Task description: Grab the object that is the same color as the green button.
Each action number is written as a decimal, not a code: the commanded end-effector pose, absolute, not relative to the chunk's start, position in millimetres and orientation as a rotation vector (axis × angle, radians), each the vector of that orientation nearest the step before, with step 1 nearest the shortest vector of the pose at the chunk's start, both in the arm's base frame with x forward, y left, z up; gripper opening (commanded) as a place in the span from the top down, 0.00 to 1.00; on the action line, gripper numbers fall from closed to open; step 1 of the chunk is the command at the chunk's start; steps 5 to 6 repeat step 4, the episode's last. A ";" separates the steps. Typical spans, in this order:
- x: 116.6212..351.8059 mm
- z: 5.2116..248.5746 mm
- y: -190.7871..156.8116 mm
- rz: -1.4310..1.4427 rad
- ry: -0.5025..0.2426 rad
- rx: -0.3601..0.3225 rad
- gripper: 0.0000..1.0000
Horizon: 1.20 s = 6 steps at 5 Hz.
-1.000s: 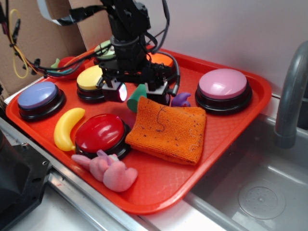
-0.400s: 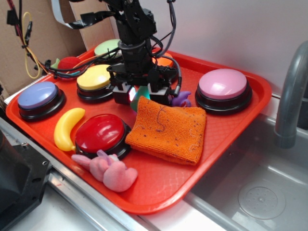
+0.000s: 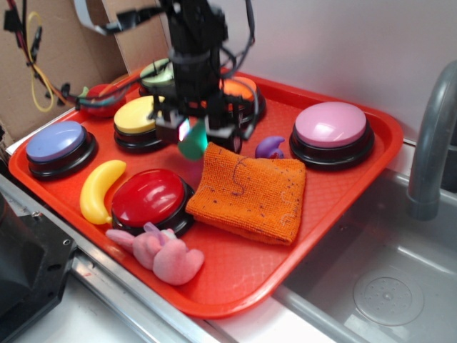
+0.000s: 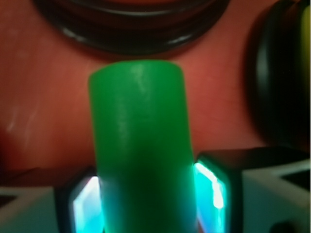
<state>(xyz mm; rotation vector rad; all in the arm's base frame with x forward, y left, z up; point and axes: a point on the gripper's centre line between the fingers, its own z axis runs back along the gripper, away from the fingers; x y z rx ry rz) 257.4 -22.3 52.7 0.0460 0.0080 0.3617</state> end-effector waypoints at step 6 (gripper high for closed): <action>210.6 197.8 21.3 0.059 -0.086 0.014 1.00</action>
